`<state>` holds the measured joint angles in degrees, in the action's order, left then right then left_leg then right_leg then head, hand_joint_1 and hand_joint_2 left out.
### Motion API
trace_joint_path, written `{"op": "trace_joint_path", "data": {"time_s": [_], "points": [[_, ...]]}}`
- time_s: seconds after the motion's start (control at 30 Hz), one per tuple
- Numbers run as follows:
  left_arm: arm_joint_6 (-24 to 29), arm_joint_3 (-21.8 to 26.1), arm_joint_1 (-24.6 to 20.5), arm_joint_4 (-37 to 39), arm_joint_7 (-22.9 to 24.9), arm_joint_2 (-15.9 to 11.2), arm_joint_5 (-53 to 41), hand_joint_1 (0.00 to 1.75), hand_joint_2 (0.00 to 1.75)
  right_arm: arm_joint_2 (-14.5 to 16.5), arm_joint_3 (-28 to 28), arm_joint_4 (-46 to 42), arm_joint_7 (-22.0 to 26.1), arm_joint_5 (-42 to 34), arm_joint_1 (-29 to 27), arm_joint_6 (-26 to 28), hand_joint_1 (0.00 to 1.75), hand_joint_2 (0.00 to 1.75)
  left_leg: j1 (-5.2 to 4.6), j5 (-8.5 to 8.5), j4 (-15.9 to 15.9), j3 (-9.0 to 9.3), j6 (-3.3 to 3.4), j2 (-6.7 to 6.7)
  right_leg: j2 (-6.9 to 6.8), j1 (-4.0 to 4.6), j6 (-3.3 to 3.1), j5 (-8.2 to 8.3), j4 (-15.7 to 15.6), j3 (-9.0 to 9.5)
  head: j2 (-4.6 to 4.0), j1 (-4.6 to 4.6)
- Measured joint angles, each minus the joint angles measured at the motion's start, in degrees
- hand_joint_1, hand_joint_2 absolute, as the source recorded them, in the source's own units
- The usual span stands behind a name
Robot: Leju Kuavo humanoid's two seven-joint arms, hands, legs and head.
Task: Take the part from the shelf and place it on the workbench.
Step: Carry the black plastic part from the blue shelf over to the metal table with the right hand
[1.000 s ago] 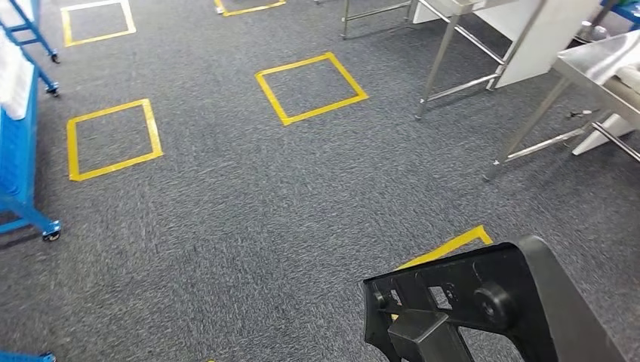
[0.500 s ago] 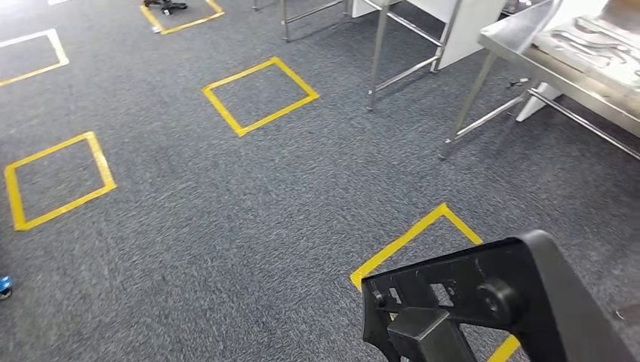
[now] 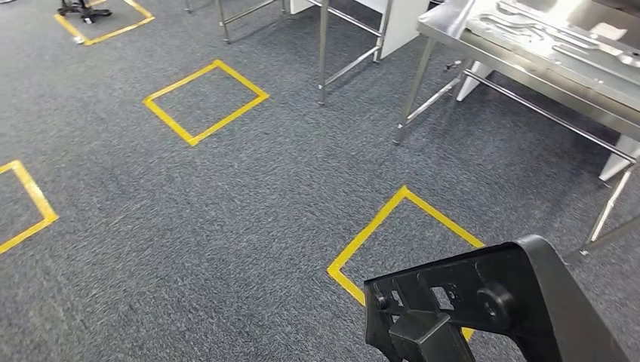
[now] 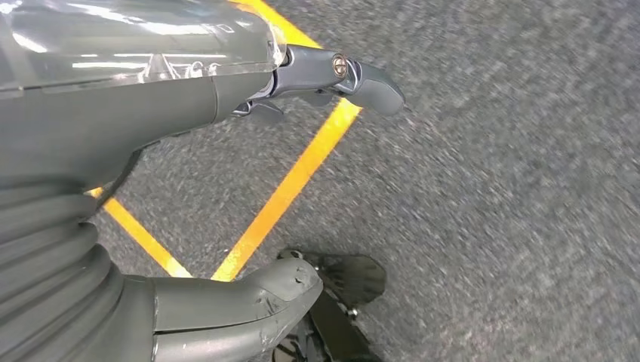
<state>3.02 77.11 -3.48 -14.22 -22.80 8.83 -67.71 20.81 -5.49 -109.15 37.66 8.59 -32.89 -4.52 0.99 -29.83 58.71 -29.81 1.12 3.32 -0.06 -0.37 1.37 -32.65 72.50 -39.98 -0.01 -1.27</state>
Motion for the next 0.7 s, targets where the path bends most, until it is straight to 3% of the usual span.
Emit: {"op": "trace_joint_path", "data": {"time_s": [0.07, 0.13, 0.17, 0.23, 0.3, 0.37, 0.43, 0.47, 0.5, 0.53, 0.6, 0.67, 0.7], "points": [[0.0, 0.0, -0.1, 0.0, 0.0, 0.1, 0.0, 0.00, 1.75, 0.0, 0.0, 0.0, 0.0, 0.0, 0.0, 0.0, 1.75, 1.75, -0.21, -0.38, 0.0, 0.54, -0.16, 1.27, -2.14, 0.54, -0.92, 3.54, -7.7, 4.20, 0.01, 0.02], [0.0, 0.0, -0.2, 0.0, 0.0, 0.2, 0.0, 0.00, 1.75, 0.0, 0.0, 0.0, 0.0, 0.0, 0.1, 0.0, 1.75, 1.75, -0.40, -0.75, -0.1, 0.87, -0.60, 2.35, -4.07, 1.26, -1.93, 4.79, -12.7, 6.76, 0.01, -0.01], [0.0, 0.0, -0.2, 0.0, 0.0, 0.2, 0.0, 0.00, 1.75, 0.0, 0.0, -0.1, 0.1, 0.0, 0.1, 0.0, 1.75, 1.75, -0.45, -0.86, -0.2, 1.05, -0.87, 2.93, -4.19, 1.51, -2.21, 4.57, -13.3, 6.89, 0.01, -0.01], [0.0, 0.0, -0.5, 0.0, 0.0, 0.2, -0.1, 0.00, 1.75, 0.0, 0.0, -0.1, 0.1, 0.0, 0.0, 0.0, 1.75, 1.75, -0.49, -1.10, -0.4, 1.69, -1.42, 3.58, -2.80, 1.30, -2.61, 4.95, -14.0, 7.07, 0.01, -0.12], [-0.1, 0.0, -0.6, 0.0, -0.1, 0.2, -0.1, 0.00, 1.75, 0.0, 0.0, -0.2, 0.0, 0.0, -0.1, 0.0, 1.75, 1.75, -0.42, -2.55, 1.4, 1.32, -1.94, 1.09, -1.50, 0.69, -3.01, 5.47, -15.0, 7.69, 0.01, -0.08], [-0.2, 0.0, -0.5, 0.0, -0.1, 0.1, -0.2, 0.00, 1.75, 0.0, 0.0, -0.1, 0.0, 0.0, 0.1, 0.0, 1.75, 1.75, -0.26, -5.80, 7.4, -1.55, -2.23, -2.11, -0.24, 0.37, -3.27, 5.62, -15.4, 8.01, 0.01, 0.14], [-0.3, 0.0, -0.2, 0.0, -0.1, 0.1, -0.4, 0.00, 1.75, 0.0, 0.0, -0.1, 0.0, 0.2, 0.2, 0.0, 1.75, 1.75, -0.20, -7.93, 13.9, -5.03, -2.43, -2.80, 1.37, 0.33, -3.39, 5.53, -15.3, 8.03, 0.01, 0.27], [-0.3, 0.0, -0.1, 0.0, -0.1, 0.0, -0.5, 0.00, 1.75, 0.0, 0.0, 0.0, 0.0, 0.2, 0.2, 0.0, 1.75, 1.75, -0.18, -7.37, 14.7, -5.77, -2.52, -2.85, 2.30, 0.28, -3.32, 5.46, -15.2, 8.06, 0.00, 0.27], [-0.3, 0.0, -0.1, 0.0, -0.2, 0.0, -0.6, 0.00, 1.75, 0.0, 0.0, 0.0, 0.0, 0.3, 0.2, 0.0, 1.75, 1.75, -0.11, -5.60, 13.2, -5.47, -2.60, -2.98, 3.27, 0.19, -3.16, 5.35, -14.9, 8.12, 0.01, 0.31], [-0.3, 0.0, -0.1, 0.0, -0.3, -0.1, -0.8, 0.00, 1.75, 0.0, 0.0, 0.0, 0.0, 0.4, 0.2, 0.1, 1.75, 1.75, 0.03, -3.11, 9.8, -4.25, -2.68, -3.47, 4.19, 0.05, -2.92, 5.15, -14.6, 8.17, 0.00, 0.34], [-0.2, -0.1, -0.1, 0.0, -0.7, -0.1, -0.9, 0.00, 1.75, 0.0, 0.0, 0.0, -0.1, 0.6, 0.3, 0.1, 1.75, 1.75, 0.38, -0.17, 3.2, -1.65, -2.64, -5.95, 5.76, -0.04, -2.27, 4.68, -13.7, 7.93, 0.01, 0.43], [-0.1, -0.1, -0.1, 0.0, -1.2, -0.1, -0.9, 0.00, 1.75, 0.0, 0.0, 0.0, -0.1, 0.8, 0.3, 0.1, 1.75, 1.75, 0.40, -0.11, 1.1, -0.80, -2.12, -7.37, 7.00, -0.01, -1.61, 4.55, -13.2, 7.39, 0.01, 0.55], [0.0, -0.1, -0.2, 0.0, -1.3, -0.1, -0.9, 0.00, 1.75, 0.0, 0.0, 0.0, -0.1, 0.8, 0.3, 0.1, 1.75, 1.75, 0.32, 0.02, 0.9, -0.77, -1.72, -6.93, 7.61, -0.05, -1.33, 4.65, -13.1, 7.14, 0.01, 0.58]]}}
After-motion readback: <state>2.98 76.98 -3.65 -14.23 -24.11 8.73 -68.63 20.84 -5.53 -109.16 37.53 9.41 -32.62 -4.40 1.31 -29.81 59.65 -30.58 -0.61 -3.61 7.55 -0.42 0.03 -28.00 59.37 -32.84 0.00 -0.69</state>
